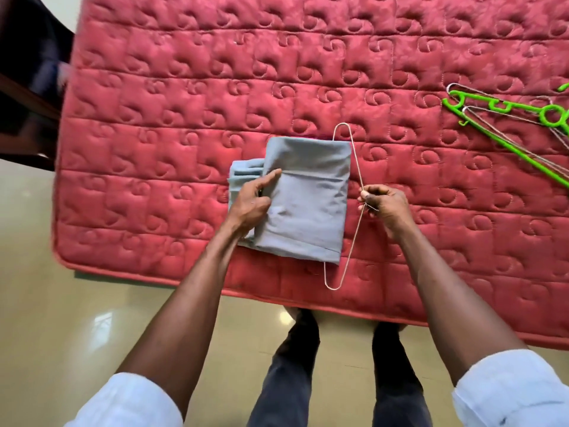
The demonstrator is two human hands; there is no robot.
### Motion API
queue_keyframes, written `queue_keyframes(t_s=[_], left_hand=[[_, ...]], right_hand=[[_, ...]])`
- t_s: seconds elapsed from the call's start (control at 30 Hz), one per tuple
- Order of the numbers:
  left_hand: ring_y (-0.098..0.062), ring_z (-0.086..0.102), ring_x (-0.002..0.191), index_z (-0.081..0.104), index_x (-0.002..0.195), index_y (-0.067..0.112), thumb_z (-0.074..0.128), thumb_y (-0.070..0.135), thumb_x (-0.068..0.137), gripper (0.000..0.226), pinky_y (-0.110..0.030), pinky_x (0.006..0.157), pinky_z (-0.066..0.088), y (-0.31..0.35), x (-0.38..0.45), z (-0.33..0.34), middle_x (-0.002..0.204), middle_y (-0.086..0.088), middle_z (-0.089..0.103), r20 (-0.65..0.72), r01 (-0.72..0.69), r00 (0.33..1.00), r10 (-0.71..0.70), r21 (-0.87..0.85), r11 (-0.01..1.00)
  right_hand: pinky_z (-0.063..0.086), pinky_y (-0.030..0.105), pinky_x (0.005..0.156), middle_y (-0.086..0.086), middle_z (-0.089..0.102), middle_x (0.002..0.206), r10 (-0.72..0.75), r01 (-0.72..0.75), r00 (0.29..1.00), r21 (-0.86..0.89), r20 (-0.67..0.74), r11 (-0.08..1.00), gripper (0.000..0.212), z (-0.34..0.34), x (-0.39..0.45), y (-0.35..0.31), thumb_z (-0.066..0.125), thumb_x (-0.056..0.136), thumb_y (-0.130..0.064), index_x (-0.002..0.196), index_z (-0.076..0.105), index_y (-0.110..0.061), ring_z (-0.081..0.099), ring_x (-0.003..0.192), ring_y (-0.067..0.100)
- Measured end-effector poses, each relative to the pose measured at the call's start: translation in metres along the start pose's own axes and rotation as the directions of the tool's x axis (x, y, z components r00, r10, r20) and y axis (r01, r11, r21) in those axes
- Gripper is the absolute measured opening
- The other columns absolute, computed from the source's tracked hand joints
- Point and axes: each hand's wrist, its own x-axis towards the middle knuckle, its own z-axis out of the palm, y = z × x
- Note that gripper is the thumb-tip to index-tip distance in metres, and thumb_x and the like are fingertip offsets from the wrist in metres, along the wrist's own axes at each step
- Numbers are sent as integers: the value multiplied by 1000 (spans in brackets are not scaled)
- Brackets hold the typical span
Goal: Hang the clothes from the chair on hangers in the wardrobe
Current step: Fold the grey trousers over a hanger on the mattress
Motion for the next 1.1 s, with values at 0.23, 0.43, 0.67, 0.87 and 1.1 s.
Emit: queue_keyframes(t_s=[0.23,0.43,0.67,0.87,1.1], left_hand=[[-9,47,126,50,139,1,43,3,66,74,-1,98,33,-57,5,-42,139,-7,53,-148,40,988,-39,6,999],[-23,49,133,54,139,10,43,-1,72,70,-23,110,34,-80,19,-54,148,-10,48,-266,45,963,28,267,963],[-41,35,140,48,142,6,38,9,72,71,-45,114,33,-57,11,-14,158,-25,22,-518,153,814,264,629,762],[-37,27,146,48,143,8,52,11,87,56,-50,119,22,-38,49,39,156,-18,34,78,-428,792,606,779,458],[-34,7,151,23,155,27,10,46,100,60,-47,123,-1,-36,126,41,163,-7,16,469,-567,777,420,811,142]], right_hand=[[33,15,38,-3,67,60,22,-22,999,0,-33,1000,14,26,-2,14,62,90,-2,84,65,-15,62,47,7],[35,15,38,3,68,69,34,-34,999,-1,-22,999,11,27,-8,19,62,90,-3,87,66,-13,63,51,9],[44,23,50,13,62,84,1,-83,954,-262,-299,962,13,34,-12,22,74,82,-13,89,64,-13,59,58,11],[31,43,110,21,47,140,-614,168,760,-849,-212,501,44,97,-46,46,62,87,-22,127,58,-4,43,130,36],[18,46,120,9,17,162,-492,228,867,-939,75,258,59,126,-59,120,33,101,-37,153,27,-9,12,149,32]])
